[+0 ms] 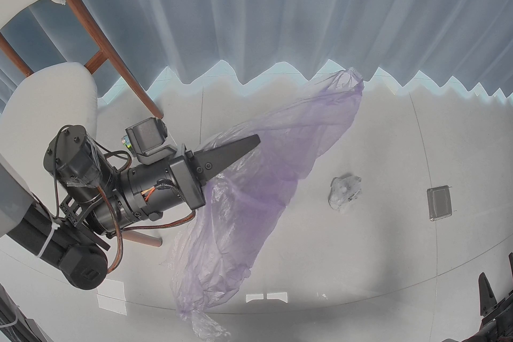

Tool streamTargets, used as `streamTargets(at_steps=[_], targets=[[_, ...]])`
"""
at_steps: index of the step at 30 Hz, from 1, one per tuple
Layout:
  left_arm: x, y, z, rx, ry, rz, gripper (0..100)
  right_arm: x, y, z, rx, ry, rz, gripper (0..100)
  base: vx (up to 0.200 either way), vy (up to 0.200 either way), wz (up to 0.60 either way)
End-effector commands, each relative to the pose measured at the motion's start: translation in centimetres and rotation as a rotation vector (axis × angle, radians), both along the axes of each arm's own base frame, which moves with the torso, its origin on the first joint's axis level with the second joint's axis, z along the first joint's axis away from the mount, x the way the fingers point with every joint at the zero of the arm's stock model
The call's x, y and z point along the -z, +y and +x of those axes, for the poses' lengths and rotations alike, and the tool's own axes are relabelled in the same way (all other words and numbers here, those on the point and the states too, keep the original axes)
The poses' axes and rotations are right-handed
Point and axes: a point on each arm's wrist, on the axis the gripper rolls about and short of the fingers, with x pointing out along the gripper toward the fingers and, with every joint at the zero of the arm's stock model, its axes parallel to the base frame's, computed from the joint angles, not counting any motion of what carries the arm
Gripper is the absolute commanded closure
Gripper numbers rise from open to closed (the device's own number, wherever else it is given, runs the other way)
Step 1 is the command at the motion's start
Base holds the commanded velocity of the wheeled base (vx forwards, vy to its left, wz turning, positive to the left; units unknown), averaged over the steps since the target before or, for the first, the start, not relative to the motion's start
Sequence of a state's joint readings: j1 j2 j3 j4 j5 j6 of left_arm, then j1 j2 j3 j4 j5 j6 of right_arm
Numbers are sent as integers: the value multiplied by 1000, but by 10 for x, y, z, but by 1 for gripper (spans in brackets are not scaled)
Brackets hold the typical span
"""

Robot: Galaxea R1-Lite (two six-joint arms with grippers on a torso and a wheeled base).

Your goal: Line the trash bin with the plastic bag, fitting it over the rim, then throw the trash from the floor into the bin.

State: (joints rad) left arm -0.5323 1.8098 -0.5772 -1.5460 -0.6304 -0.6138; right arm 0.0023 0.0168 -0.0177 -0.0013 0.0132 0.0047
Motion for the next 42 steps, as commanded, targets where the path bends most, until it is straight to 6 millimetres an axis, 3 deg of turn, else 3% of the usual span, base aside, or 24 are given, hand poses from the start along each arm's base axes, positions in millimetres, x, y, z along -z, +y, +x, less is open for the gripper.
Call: streamTargets(at_steps=[1,6,8,11,17,25,30,42], targets=[[9,18,19,-23,8,34,100,5,0,0,-1,1,0,0,0,0,0],[-4,30,20,-58,-36,13,100,5,0,0,-1,1,0,0,0,0,0],[-17,43,18,-92,-65,-1,100,5,0,0,-1,1,0,0,0,0,0],[-21,54,24,-134,-58,3,100,5,0,0,-1,1,0,0,0,0,0],[-12,53,28,-138,-6,30,100,5,0,0,-1,1,0,0,0,0,0],[17,41,43,-123,54,70,100,5,0,0,-1,1,0,0,0,0,0],[33,36,35,-98,118,101,100,5,0,0,-1,1,0,0,0,0,0],[37,38,39,-122,65,132,100,5,0,0,-1,1,0,0,167,0,0]])
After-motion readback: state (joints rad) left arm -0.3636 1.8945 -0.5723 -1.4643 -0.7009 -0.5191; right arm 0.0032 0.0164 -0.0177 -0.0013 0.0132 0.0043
